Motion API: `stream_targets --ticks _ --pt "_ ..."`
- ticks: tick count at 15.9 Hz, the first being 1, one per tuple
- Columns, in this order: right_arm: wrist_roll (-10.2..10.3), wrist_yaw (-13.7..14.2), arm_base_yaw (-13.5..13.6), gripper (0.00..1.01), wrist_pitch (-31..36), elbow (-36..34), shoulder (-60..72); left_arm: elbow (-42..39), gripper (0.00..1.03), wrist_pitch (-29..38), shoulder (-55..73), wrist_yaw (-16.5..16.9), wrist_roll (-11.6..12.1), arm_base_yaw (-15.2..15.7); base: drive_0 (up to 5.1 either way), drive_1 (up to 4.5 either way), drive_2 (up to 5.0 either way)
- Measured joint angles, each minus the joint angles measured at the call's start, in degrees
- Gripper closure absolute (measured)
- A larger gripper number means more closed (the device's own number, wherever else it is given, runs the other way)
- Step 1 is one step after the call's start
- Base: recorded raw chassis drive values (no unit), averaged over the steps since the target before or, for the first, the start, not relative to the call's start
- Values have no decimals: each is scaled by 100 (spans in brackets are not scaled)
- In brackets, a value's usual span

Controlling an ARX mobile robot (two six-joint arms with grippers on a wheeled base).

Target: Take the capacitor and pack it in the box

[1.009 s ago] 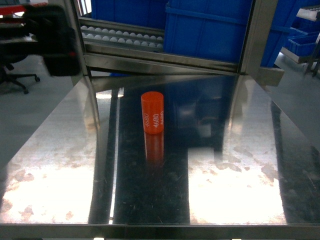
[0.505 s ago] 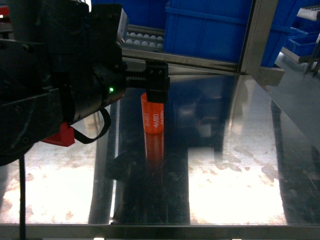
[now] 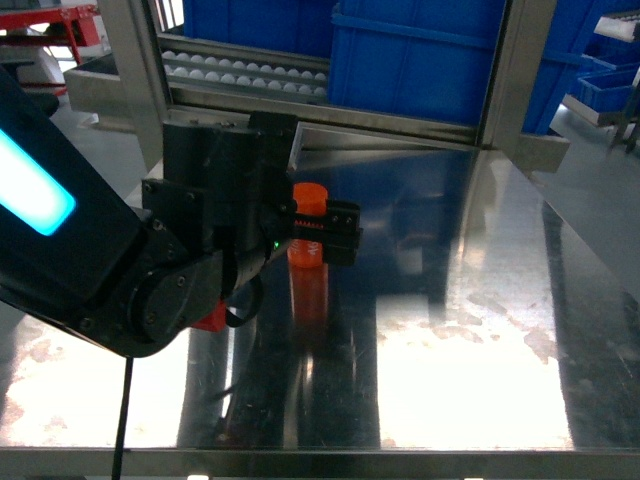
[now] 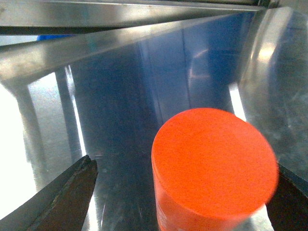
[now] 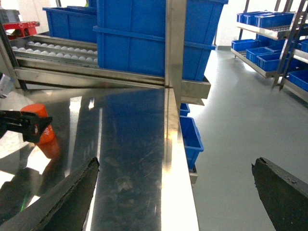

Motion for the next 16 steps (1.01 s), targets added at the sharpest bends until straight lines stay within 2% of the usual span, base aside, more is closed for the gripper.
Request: stream_targets --ticks 5,6,7,8,10,11,13,15,16 --pt "-2 0 0 3 0 0 0 715 5 -160 693 -63 -28 48 0 0 0" --pt "0 0 0 3 0 0 0 719 9 -101 704 -55 -22 52 0 0 0" --pt "-2 -2 0 3 -2 0 0 717 18 22 713 -50 -20 55 0 0 0" --pt "0 0 0 3 0 0 0 658 33 238 708 -17 15 61 0 0 0" --pt "-2 0 0 3 -2 0 0 291 56 562 573 -133 136 9 0 0 0" --pt "-2 -2 0 3 0 0 0 31 59 621 376 -289 131 2 0 0 0" --pt "-2 0 0 3 -2 0 0 -525 59 732 -284 -361 133 -9 0 0 0" --pt "-2 -2 0 3 -2 0 0 -1189 59 815 -1421 -380 136 7 0 0 0" --pt "-2 0 0 3 0 0 0 -1609 59 758 -2181 -509 140 13 0 0 0"
